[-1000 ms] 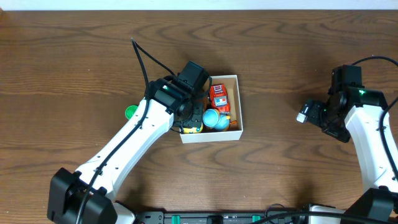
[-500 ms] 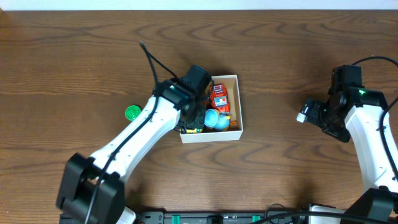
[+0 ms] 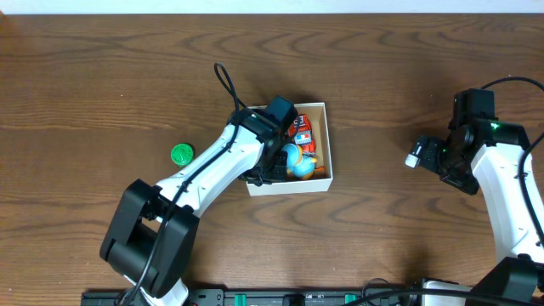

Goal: Pack container
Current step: 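Carry the yellow ball into the box's front corner, release, then grasp the green spiky ball with the left gripper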

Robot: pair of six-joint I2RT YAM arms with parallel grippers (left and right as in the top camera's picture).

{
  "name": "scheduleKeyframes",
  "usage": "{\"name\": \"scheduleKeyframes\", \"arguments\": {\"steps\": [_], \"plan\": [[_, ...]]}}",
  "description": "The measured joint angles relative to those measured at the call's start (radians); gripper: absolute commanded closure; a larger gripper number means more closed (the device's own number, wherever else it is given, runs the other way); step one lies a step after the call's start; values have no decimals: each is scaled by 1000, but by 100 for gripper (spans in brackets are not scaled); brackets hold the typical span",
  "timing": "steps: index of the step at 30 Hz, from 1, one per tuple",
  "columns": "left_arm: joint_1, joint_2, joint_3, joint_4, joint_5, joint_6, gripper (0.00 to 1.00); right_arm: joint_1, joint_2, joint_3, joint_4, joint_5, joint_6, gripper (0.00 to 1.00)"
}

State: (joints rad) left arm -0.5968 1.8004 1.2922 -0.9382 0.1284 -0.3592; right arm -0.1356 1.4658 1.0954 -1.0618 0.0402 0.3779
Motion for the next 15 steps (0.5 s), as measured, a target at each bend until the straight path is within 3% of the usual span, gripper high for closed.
{"name": "scheduleKeyframes", "arguments": {"steps": [3,4,6,7,8,15], "plan": [[-4,-43,22,-10,-6,8,94,0,0,0,0,0,0,1],[-6,-68,38,-20,-16,12,83,0,0,0,0,0,0,1],[-6,-126,67,-34,-45,25,39,0,0,0,0,0,0,1],[-6,-161,82,-38,-63,25,12,0,0,0,0,0,0,1],[-6,-205,97,-39,-88,27,2,0,0,0,0,0,0,1],[96,-425,122,-100,-193,14,2,0,0,0,0,0,-1,1]]}}
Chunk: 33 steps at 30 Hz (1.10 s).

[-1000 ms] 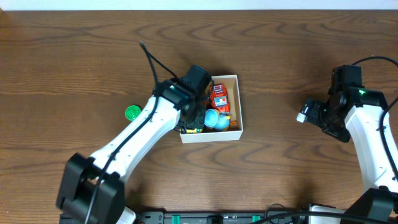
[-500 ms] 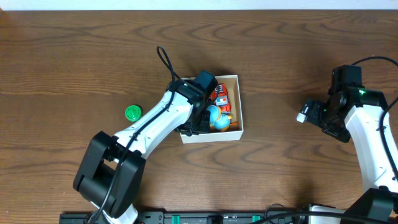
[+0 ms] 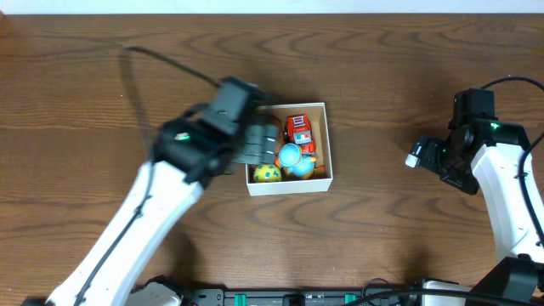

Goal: Pack container
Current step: 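Grasp the green spiky ball with the left gripper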

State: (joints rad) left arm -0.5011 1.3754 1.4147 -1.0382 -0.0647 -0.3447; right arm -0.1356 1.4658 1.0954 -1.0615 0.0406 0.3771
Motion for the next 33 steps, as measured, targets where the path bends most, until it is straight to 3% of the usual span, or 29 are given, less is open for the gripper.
{"name": "scheduleKeyframes", "arguments": {"steps": [6,12,23,33], "plan": [[253,1,-8,-14,-14,-23,2,0,0,0,0,0,0,1],[406,149,-54,-16,16,-26,2,0,0,0,0,0,-3,1],[457,482,-65,48,72,28,2,0,0,0,0,0,-4,1],[489,581,-65,114,85,66,2,0,0,0,0,0,-6,1]]}}
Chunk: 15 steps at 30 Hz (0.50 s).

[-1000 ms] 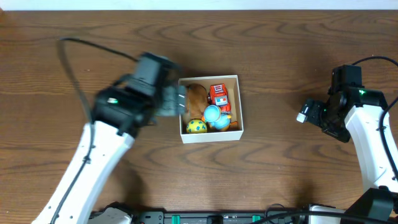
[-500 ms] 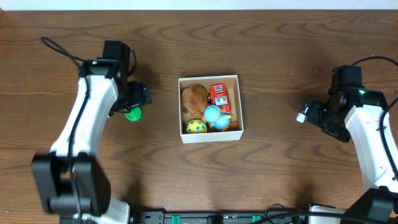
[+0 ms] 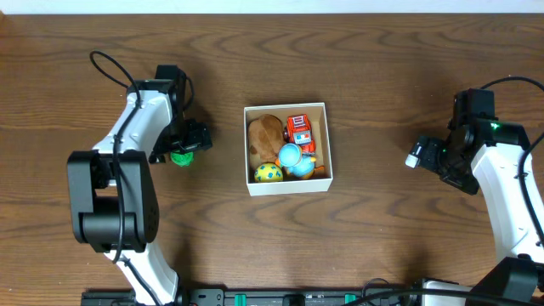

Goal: Pack container
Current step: 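Grasp the green spiky ball with the left gripper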

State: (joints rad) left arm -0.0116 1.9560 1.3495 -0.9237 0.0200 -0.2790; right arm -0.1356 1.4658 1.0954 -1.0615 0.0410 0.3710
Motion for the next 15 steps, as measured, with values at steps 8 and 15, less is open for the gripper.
{"name": "scheduleKeyframes", "arguments": {"steps": [8,15], "plan": [[26,59,0,41,37,29,1,0,0,0,0,0,0,1],[26,69,0,60,52,41,23,0,0,0,0,1,0,1]]}}
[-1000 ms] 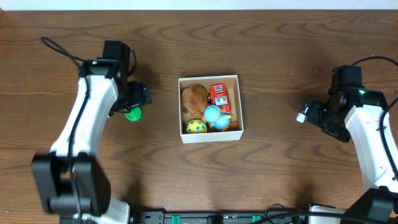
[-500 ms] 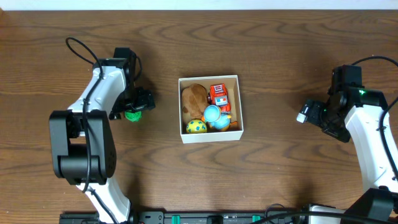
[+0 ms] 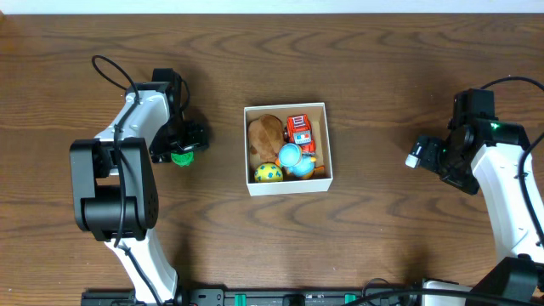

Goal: Pack container
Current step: 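Grasp the green spiky ball with the left gripper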

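Observation:
The white box (image 3: pixel 327 143) stands mid-table. It holds a brown soft toy (image 3: pixel 265 132), a red toy car (image 3: pixel 298 129), a blue round toy (image 3: pixel 291 155) and a yellow-and-blue ball (image 3: pixel 269 173). A small green round piece (image 3: pixel 180 157) lies on the table left of the box. My left gripper (image 3: pixel 185 146) hangs right over it, dark fingers on either side, apparently open, and partly covers it. My right gripper (image 3: pixel 422 154) hovers far right of the box, pointing left with a white tip; how its jaws stand does not show.
The brown wooden table (image 3: pixel 374 68) reaches past the frame on all sides. The left arm's cable (image 3: pixel 106 64) loops over the table behind the arm. A dark rail (image 3: pixel 280 297) runs along the front edge.
The left wrist has shifted very slightly at the green piece. The box, its contents and the right arm are unchanged.
My left gripper was first down in the left half of the box. Then it was lifting away, blurred, with the ball showing. By the last earlier moment the brown toy lay in the box and the gripper was at the green piece, where it stays.

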Robot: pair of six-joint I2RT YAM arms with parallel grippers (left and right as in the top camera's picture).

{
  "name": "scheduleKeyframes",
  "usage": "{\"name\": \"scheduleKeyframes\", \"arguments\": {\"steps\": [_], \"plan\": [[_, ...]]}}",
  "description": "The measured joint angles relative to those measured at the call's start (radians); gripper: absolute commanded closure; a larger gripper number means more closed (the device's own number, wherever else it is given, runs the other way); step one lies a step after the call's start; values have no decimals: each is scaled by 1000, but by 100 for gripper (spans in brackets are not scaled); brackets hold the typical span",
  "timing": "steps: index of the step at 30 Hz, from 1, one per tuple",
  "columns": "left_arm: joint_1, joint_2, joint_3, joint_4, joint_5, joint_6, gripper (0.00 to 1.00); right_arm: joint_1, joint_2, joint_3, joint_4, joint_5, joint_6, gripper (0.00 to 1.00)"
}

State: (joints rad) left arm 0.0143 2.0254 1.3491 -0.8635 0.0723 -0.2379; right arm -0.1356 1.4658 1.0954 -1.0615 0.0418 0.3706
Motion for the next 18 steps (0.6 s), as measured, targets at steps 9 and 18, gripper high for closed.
{"name": "scheduleKeyframes", "arguments": {"steps": [9,18], "plan": [[0,0,0,-2,3,2,36,0,0,0,0,2,0,1],[0,0,0,-4,3,3,49,0,0,0,0,3,0,1]]}}
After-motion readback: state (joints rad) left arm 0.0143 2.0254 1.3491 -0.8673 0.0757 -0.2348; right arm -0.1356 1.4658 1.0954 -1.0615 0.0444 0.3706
